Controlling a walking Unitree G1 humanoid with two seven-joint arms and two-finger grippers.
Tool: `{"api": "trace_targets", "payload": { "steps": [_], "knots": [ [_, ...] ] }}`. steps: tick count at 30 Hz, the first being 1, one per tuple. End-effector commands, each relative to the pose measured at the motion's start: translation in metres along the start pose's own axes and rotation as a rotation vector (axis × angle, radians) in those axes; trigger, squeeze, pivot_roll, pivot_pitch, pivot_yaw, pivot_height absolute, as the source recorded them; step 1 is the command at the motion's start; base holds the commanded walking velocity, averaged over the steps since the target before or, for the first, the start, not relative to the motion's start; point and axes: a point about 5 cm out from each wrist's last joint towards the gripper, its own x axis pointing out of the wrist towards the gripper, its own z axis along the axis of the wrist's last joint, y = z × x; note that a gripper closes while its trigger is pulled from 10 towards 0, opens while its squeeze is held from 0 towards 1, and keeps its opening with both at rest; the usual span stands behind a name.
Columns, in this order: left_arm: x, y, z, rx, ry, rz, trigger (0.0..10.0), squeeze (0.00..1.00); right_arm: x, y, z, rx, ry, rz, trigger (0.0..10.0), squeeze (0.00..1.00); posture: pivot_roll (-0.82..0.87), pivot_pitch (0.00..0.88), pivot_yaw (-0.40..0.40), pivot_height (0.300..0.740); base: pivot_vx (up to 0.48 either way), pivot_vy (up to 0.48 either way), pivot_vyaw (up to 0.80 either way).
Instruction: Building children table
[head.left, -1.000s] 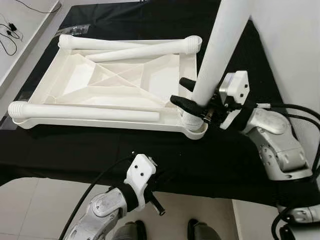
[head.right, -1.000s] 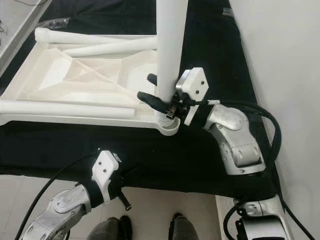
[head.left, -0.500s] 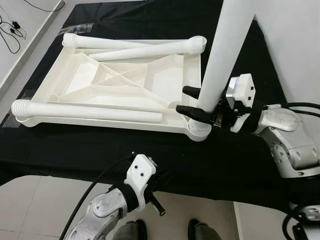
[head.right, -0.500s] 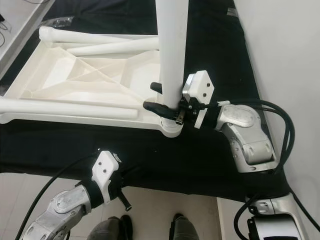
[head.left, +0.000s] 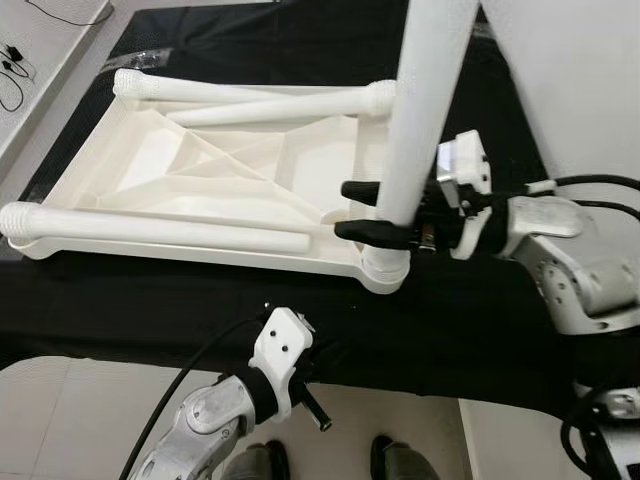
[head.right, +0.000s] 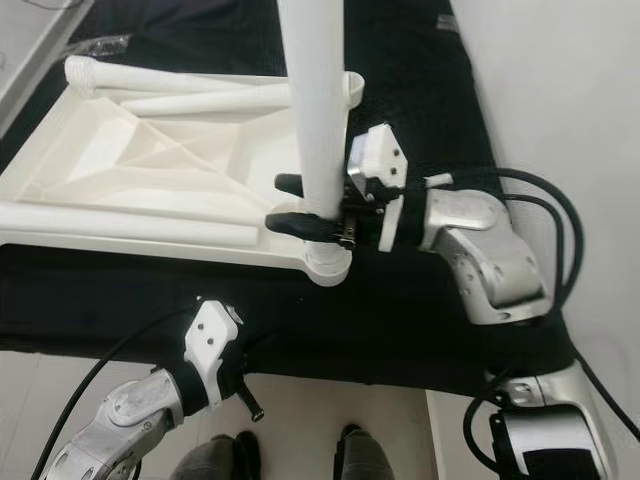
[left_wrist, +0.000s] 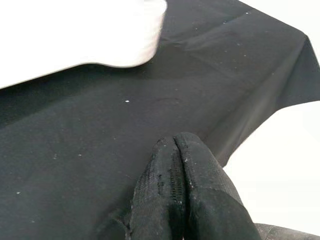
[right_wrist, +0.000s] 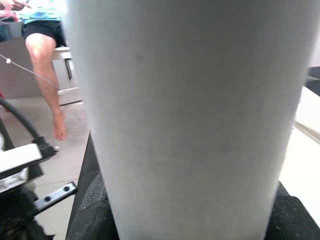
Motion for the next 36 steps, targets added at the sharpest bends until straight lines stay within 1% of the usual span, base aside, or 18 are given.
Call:
{"api": "trace_targets", "payload": {
  "steps": [1, 3, 5, 11, 12, 16, 24, 25, 26, 27, 28, 29, 30, 31, 32, 33, 34, 36],
  "knots": [
    [-0.002, -0.003, -0.006, -0.008, 0.025, 0.002, 10.0, 0.0, 0.007, 0.003, -0.035, 0.204, 0.077, -0.018, 10.0, 0.0, 0.09, 0.273, 0.026, 0.74, 0.0, 0.0, 0.0],
    [-0.002, -0.003, -0.006, -0.009, 0.026, 0.001, 10.0, 0.0, 0.01, 0.004, -0.049, 0.234, 0.124, -0.052, 10.0, 0.0, 0.09, 0.272, 0.025, 0.74, 0.0, 0.0, 0.0],
    [-0.003, -0.004, -0.006, -0.009, 0.026, 0.0, 10.0, 0.0, 0.011, 0.009, -0.056, 0.24, 0.156, -0.048, 10.0, 0.0, 0.09, 0.274, 0.027, 0.74, 0.0, 0.0, 0.0],
    [-0.003, -0.004, -0.006, -0.011, 0.027, -0.002, 10.0, 0.0, 0.01, 0.014, -0.06, 0.242, 0.168, -0.033, 10.0, 0.0, 0.09, 0.273, 0.028, 0.74, 0.0, 0.0, 0.0],
    [-0.003, -0.005, -0.006, -0.013, 0.027, -0.004, 10.0, 0.0, 0.009, 0.016, -0.058, 0.199, 0.128, 0.002, 10.0, 0.0, 0.09, 0.271, 0.027, 0.74, 0.0, 0.0, 0.0],
    [-0.002, -0.005, -0.006, -0.015, 0.027, -0.006, 10.0, 0.0, 0.006, 0.021, -0.055, 0.203, 0.068, 0.043, 10.0, 0.0, 0.09, 0.269, 0.026, 0.74, 0.0, 0.0, 0.0],
    [-0.002, -0.005, -0.006, -0.014, 0.025, -0.004, 10.0, 0.0, 0.004, 0.02, -0.072, 0.204, 0.167, -0.048, 10.0, 0.0, 0.09, 0.273, 0.024, 0.74, 0.0, 0.0, 0.0],
    [-0.002, -0.005, -0.006, -0.013, 0.024, -0.002, 10.0, 0.0, 0.004, 0.02, -0.078, 0.213, 0.199, -0.101, 10.0, 0.0, 0.09, 0.276, 0.021, 0.74, 0.0, 0.0, 0.0],
    [-0.003, -0.005, -0.005, -0.013, 0.023, -0.001, 10.0, 0.0, 0.004, 0.02, -0.089, 0.224, 0.26, -0.219, 10.0, 0.0, 0.09, 0.279, 0.017, 0.74, 0.0, 0.0, 0.0],
    [-0.003, -0.005, -0.005, -0.013, 0.023, 0.0, 10.0, 0.0, 0.003, 0.021, -0.096, 0.228, 0.302, -0.301, 10.0, 0.0, 0.09, 0.279, 0.017, 0.74, 0.0, 0.0, 0.0],
    [-0.004, -0.006, -0.005, -0.011, 0.023, 0.001, 10.0, 0.0, -0.004, 0.016, -0.109, 0.217, 0.412, -0.546, 10.0, 0.0, 0.09, 0.28, 0.009, 0.74, 0.0, 0.0, 0.0],
    [-0.004, -0.006, -0.005, -0.011, 0.023, 0.001, 10.0, 0.0, -0.004, 0.016, -0.109, 0.217, 0.412, -0.546, 10.0, 0.0, 0.09, 0.28, 0.009, 0.74, 0.0, 0.0, 0.0],
    [-0.004, -0.006, -0.005, -0.009, 0.022, 0.003, 10.0, 0.0, -0.018, 0.01, -0.116, 0.165, 0.492, -0.84, 10.0, 0.0, 0.08, 0.281, 0.008, 0.74, 0.0, 0.0, 0.0],
    [-0.004, -0.006, -0.005, -0.009, 0.022, 0.003, 10.0, 0.0, -0.018, 0.01, -0.116, 0.165, 0.492, -0.84, 10.0, 0.0, 0.08, 0.281, 0.008, 0.74, 0.0, 0.0, 0.0],
    [-0.004, -0.005, -0.004, -0.007, 0.022, 0.005, 10.0, 0.0, -0.031, 0.017, -0.118, 0.147, 0.507, -1.0, 10.0, 0.0, 0.09, 0.283, 0.007, 0.74, 0.0, 0.0, 0.0],
    [-0.004, -0.005, -0.004, -0.007, 0.022, 0.005, 10.0, 0.0, -0.031, 0.017, -0.118, 0.147, 0.507, -1.0, 10.0, 0.0, 0.09, 0.283, 0.007, 0.74, 0.0, 0.0, 0.0],
    [-0.005, -0.004, -0.004, -0.004, 0.021, 0.01, 10.0, 0.0, -0.041, 0.024, -0.119, 0.162, 0.502, -1.115, 10.0, 0.0, 0.08, 0.282, 0.017, 0.74, 0.0, 0.0, 0.0],
    [-0.005, -0.003, -0.004, 0.002, 0.021, 0.014, 10.0, 0.0, -0.055, 0.033, -0.12, 0.188, 0.481, -1.202, 10.0, 0.0, 0.08, 0.275, 0.021, 0.74, 0.0, 0.0, 0.0]
  ]
}}
